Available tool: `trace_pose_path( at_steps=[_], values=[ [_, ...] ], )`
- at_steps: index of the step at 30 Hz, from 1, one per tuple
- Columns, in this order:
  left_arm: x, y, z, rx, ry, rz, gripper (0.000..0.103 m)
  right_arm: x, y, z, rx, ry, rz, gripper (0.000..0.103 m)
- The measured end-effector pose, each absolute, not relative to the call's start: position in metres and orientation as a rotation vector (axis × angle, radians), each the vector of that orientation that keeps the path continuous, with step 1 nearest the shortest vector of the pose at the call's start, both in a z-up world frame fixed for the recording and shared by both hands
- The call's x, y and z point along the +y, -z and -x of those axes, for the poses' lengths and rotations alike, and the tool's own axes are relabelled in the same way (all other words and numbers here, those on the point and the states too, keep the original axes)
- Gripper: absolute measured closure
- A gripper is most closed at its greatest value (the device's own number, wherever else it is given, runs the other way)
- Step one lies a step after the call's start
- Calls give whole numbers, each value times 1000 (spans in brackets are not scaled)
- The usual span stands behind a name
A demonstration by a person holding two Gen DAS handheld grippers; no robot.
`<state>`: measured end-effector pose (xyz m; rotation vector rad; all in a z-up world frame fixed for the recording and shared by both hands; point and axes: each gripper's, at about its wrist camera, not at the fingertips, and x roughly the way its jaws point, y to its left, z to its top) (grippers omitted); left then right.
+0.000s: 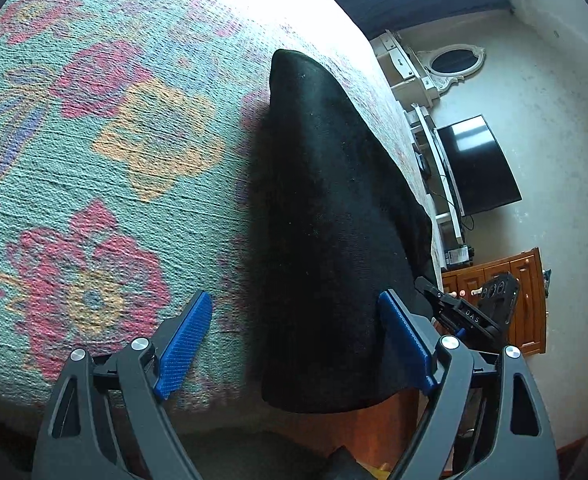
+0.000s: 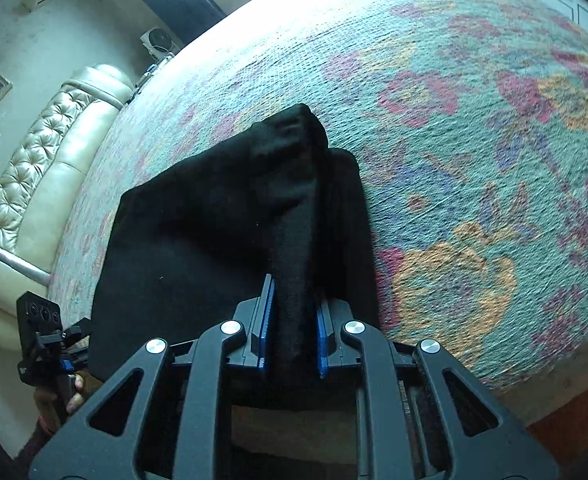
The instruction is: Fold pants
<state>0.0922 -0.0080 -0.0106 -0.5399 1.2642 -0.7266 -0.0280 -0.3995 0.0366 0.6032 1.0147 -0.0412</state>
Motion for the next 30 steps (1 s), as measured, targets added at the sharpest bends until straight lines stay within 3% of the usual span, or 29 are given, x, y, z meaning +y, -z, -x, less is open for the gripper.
trace_pose_path(
  at_steps=[7, 11, 15, 16, 30],
  values=[
    [12, 11, -90, 1255, 764, 636, 19, -430, -27, 40, 995, -5, -857, 80],
    [25, 20, -91, 1268, 777, 717, 19, -449, -19, 55, 939, -67, -1081, 58],
    [32, 20, -90, 1256, 804, 756, 19, -457, -22, 68, 910, -17, -1092, 41],
    [32, 21, -90, 1255, 809, 775, 19, -458, -24, 73, 909, 22, -1063, 30],
    [17, 34, -86, 1301, 856, 871, 18, -427, 7, 77, 914, -182, -1130, 24]
  ],
)
